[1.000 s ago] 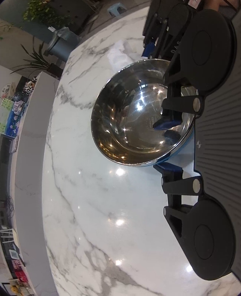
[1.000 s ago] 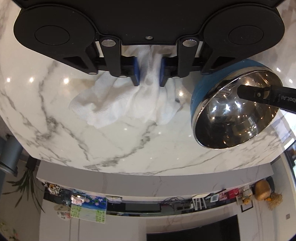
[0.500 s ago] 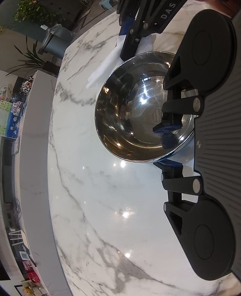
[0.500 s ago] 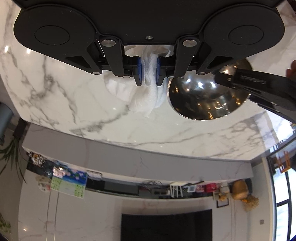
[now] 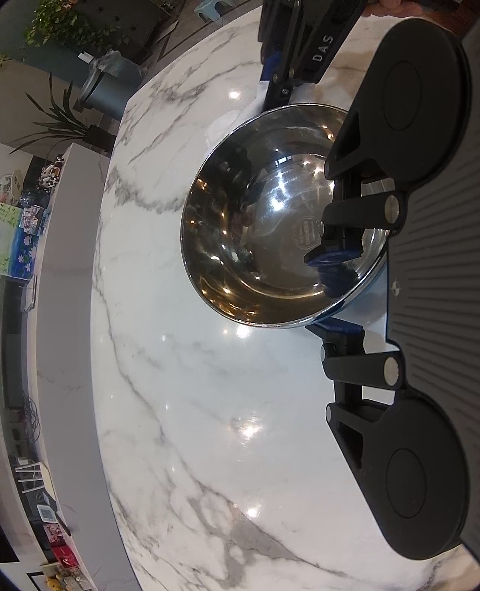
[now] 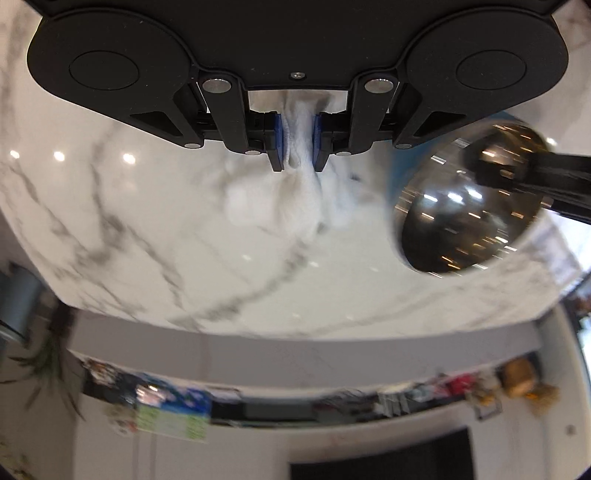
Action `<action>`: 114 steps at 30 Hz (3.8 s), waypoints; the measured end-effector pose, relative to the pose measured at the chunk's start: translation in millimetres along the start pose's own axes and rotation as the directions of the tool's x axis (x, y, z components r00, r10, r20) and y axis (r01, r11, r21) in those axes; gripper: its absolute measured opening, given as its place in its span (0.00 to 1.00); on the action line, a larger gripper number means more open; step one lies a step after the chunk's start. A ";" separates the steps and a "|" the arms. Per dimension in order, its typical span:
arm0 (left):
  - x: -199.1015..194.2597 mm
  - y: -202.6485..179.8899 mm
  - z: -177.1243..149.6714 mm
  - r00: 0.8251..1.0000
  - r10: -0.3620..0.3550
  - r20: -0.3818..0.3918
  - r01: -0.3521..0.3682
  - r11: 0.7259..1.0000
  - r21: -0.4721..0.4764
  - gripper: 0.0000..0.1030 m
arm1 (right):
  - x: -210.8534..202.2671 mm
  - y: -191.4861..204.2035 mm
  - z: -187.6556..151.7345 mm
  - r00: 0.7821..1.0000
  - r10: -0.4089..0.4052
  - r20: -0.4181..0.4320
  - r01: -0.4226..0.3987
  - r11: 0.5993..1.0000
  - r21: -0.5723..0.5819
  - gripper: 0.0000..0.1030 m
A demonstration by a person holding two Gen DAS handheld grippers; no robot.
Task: Clean bowl
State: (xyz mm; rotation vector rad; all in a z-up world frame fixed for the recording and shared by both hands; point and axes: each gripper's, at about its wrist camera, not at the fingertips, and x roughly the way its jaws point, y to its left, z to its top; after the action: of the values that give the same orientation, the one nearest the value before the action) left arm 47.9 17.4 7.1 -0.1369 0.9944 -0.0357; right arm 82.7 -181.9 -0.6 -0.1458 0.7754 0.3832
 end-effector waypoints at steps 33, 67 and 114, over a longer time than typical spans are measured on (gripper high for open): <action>3.8 -3.1 4.6 1.000 0.006 0.008 -0.007 1.000 0.030 0.27 | 7.5 8.1 13.7 0.995 0.056 0.078 -0.053 0.998 -0.046 0.17; 3.2 3.8 3.3 1.000 0.000 -0.031 0.000 1.000 -0.008 0.42 | -1.7 28.0 4.2 0.983 0.184 0.020 -0.179 0.972 -0.155 0.17; 1.3 -3.1 -0.2 1.000 -0.014 -0.023 0.015 0.999 0.037 0.37 | 1.4 29.5 -15.8 1.000 0.007 0.006 -0.005 0.966 -0.260 0.45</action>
State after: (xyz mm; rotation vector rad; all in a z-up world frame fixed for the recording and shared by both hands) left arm 48.6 14.3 6.4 -0.1102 1.0149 -0.0686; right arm 61.8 -158.5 -12.4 -0.3881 0.7163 0.4905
